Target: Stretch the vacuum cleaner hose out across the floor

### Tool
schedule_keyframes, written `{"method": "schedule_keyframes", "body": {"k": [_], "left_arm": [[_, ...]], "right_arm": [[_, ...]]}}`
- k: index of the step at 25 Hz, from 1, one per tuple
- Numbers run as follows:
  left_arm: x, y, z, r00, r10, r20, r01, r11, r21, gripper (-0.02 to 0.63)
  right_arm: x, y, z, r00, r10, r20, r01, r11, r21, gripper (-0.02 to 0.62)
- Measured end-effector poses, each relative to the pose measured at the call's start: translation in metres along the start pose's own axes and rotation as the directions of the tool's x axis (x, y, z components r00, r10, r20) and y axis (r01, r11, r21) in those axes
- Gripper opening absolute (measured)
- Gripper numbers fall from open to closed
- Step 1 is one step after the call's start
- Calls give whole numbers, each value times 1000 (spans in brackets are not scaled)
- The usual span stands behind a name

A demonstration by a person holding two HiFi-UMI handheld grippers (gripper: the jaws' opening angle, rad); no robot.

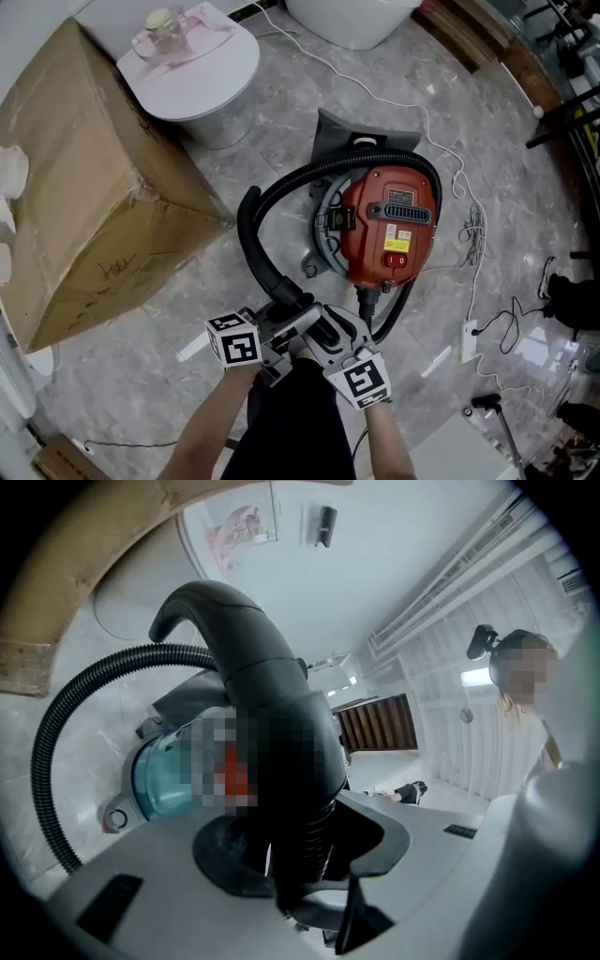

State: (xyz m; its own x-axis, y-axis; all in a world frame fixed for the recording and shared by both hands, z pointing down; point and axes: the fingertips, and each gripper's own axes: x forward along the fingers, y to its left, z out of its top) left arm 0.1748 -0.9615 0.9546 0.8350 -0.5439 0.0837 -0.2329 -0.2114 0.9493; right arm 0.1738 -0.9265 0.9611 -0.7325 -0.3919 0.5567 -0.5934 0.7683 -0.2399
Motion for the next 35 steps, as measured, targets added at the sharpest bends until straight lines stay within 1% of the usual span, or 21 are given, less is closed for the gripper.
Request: {"method": "schedule_keyframes", "body": {"k": [3, 5, 9, 12, 15, 18, 20, 25, 28, 29, 31, 32, 33, 35], "left_arm": [[-6, -24, -3, 999, -27, -39, 29, 998, 51, 169], [-11, -36, -2, 998, -30, -58, 34, 996, 78, 169], [-20, -61, 4, 998, -37, -54, 42, 995, 89, 169], [-25, -83, 10, 996, -61, -62, 67, 992, 103, 169], [-29, -106, 17, 995, -81, -50, 85, 992, 90, 169], [-31, -129, 25, 996, -86, -39, 89, 991, 98, 169], [-32, -147, 30, 995, -83, -46, 88, 988, 127, 169], [-36, -192, 36, 993, -99, -71, 109, 981, 161, 169], [-40, -217, 37, 989, -121, -83, 134, 977, 168, 169], [-41, -224, 38, 988, -131, -81, 143, 976, 164, 169], [-46, -238, 41, 985, -154, -74, 163, 975, 152, 169], [-48, -246, 43, 983, -169, -70, 177, 974, 143, 169], [-49, -254, 44, 981, -181, -75, 190, 971, 144, 169], [-50, -271, 43, 974, -196, -110, 212, 963, 167, 169]], "right_arm": [[-2, 16, 6, 999, 34, -25, -35, 998, -49, 227], [-6, 23, 15, 999, 47, -19, -48, 998, -48, 227], [-18, 35, 34, 999, 46, -8, -46, 999, -13, 227], [-29, 45, 52, 997, 71, -17, -72, 997, -29, 227], [-40, 52, 70, 995, 94, -35, -95, 994, -48, 227], [-53, 58, 88, 995, 91, -39, -93, 994, -53, 227], [-64, 62, 101, 995, 85, -47, -87, 995, -42, 227], [-93, 76, 125, 992, 82, -97, -89, 993, -73, 227], [-108, 86, 139, 989, 107, -105, -114, 991, -66, 227], [-113, 90, 141, 984, 125, -126, -134, 989, -64, 227], [-122, 102, 136, 962, 163, -217, -187, 978, -91, 227], [-126, 107, 132, 950, 170, -262, -207, 971, -118, 227], [-131, 112, 131, 946, 165, -280, -211, 967, -142, 227], [-137, 119, 143, 959, 150, -239, -189, 971, -148, 227]]}}
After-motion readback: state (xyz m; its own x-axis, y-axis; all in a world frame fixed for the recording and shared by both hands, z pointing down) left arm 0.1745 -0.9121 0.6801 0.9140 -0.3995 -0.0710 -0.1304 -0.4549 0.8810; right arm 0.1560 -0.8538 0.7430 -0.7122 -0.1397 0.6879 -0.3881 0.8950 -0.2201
